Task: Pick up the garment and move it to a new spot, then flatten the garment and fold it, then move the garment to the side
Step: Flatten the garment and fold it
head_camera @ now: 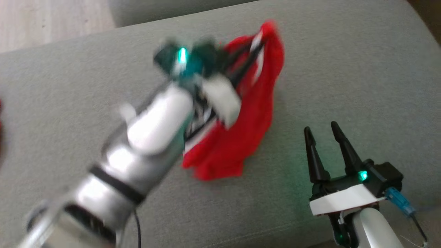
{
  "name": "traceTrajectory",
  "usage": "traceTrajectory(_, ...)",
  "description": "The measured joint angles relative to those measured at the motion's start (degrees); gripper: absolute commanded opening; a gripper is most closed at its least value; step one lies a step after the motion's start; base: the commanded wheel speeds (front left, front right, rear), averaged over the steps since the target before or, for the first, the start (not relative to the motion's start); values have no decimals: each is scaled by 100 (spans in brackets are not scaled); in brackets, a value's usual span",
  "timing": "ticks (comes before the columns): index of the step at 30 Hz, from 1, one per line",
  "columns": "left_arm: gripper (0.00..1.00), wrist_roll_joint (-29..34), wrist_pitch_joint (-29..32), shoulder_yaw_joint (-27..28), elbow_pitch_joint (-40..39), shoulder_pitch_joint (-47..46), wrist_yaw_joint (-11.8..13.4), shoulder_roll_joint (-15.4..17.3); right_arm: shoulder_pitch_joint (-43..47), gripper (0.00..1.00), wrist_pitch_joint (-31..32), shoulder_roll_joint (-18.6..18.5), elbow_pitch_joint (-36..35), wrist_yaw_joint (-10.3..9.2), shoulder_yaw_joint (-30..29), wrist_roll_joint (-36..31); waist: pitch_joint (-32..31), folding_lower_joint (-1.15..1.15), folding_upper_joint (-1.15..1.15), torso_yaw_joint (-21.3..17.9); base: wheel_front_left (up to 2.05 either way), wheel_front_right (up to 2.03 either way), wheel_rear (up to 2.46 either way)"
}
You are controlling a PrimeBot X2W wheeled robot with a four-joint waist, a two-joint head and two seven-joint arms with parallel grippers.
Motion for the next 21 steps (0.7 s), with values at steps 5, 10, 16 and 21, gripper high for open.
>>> traceTrajectory(5,0,-334,70,-5,63,-1362,11,-16,14,100,0,-1,-4,0,31,91,-53,0,0,-265,0,0,0)
traceTrajectory(10,0,-411,64,282,503,-2083,407,-78,186,100,0,-2,-2,0,-18,130,-101,0,0,-322,0,0,0)
traceTrajectory(16,0,-543,83,330,1123,-1400,636,105,240,100,0,-3,-33,0,-182,132,-195,0,0,-108,0,0,0)
traceTrajectory(21,0,-656,11,283,1471,187,913,481,281,100,0,-2,-49,-1,-207,121,-253,0,0,172,0,0,0)
